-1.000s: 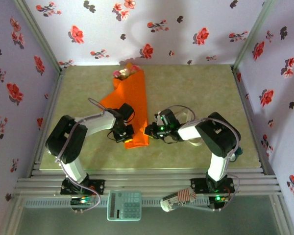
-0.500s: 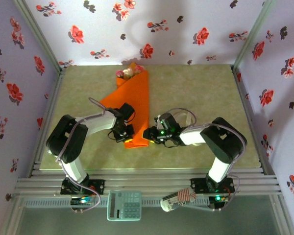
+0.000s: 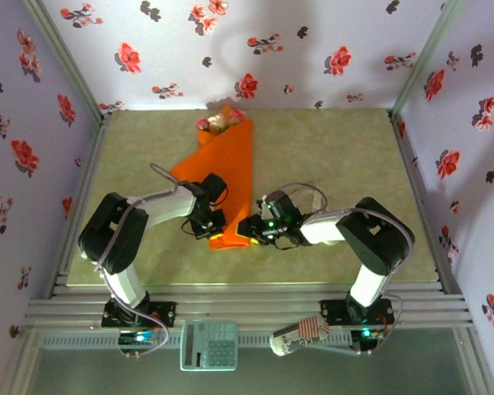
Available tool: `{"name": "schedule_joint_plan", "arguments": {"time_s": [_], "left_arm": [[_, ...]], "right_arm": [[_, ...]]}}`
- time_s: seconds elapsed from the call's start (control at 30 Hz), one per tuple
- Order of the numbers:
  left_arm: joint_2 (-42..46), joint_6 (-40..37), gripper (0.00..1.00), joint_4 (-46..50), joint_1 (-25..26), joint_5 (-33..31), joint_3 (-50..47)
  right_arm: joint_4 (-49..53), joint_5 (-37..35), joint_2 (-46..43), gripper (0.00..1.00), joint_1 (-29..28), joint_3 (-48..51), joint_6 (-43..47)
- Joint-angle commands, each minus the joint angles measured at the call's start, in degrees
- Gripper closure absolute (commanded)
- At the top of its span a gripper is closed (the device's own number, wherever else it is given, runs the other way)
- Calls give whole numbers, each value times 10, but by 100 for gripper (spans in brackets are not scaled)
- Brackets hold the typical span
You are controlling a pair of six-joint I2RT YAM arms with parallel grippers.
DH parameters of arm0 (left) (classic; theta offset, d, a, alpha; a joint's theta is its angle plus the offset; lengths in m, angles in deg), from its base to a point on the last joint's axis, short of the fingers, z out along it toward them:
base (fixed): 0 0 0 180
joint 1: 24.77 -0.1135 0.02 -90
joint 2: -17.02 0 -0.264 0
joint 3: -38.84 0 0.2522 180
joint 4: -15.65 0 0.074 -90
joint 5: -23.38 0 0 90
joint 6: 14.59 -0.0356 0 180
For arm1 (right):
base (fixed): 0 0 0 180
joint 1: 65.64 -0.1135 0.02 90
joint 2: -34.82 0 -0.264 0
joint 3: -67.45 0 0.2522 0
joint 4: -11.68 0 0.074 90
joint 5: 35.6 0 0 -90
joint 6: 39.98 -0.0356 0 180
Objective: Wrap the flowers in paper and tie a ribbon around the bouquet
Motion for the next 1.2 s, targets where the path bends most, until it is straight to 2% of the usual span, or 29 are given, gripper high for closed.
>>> {"name": "schedule_joint_plan", "arguments": {"time_s": [0.0, 0.17, 0.23, 0.37, 0.4, 0.43, 0.47, 0.5, 0.57, 0.6, 0.67, 0.7, 0.73, 0.83, 0.9, 0.93, 0.97, 1.1, 1.13, 1.17], "left_arm": [[-31, -18, 97, -16, 6, -28, 0], [-33, -22, 97, -12, 6, -28, 5], [-33, -24, 97, -10, 6, -28, 7], [-31, -27, 97, -6, 6, -29, 7], [-31, -28, 97, -6, 6, -29, 7], [-32, -29, 97, -6, 7, -29, 7], [-32, -31, 97, -5, 6, -29, 7], [-32, -33, 97, -3, 6, -29, 7], [-30, -37, 97, 0, 6, -31, 8], [-31, -38, 97, 1, 6, -31, 8], [-30, -39, 97, 2, 6, -31, 8], [-31, -39, 97, 2, 7, -31, 8], [-29, -39, 97, 2, 6, -32, 8], [-29, -41, 98, 4, 6, -33, 8], [-28, -42, 98, 4, 6, -33, 8], [-28, -43, 98, 5, 6, -33, 7], [-28, -44, 98, 6, 7, -33, 7], [-28, -49, 99, 9, 6, -33, 6], [-27, -49, 99, 9, 6, -33, 5], [-27, -49, 99, 10, 6, -33, 5]], "right_arm": [[41, -19, 30, 55, 40, -39, 32], [36, 2, 99, 78, 61, -105, 43], [34, -5, 106, 100, 65, -114, 41], [22, -20, 101, 100, 75, -114, 38], [20, -20, 103, 87, 78, -116, 37], [18, -21, 108, 69, 81, -121, 35], [15, -21, 113, 61, 83, -128, 33], [10, -21, 121, 56, 85, -135, 29], [4, -18, 140, 56, 88, -154, 26], [3, -17, 150, 60, 90, -165, 24], [-9, -16, 170, 78, 95, -182, 16], [-15, -18, 177, 93, 99, -187, 13], [-17, -24, 180, 100, 103, -190, 11], [-30, -29, 187, 100, 114, -202, 4], [-29, -29, 192, 74, 117, -214, 3], [-29, -30, 198, 65, 117, -221, 3], [-30, -30, 203, 61, 118, -229, 3], [-41, -32, 231, 61, 122, -265, -10], [-40, -34, 240, 65, 124, -276, -12], [-38, -36, 246, 75, 125, -286, -12]]}}
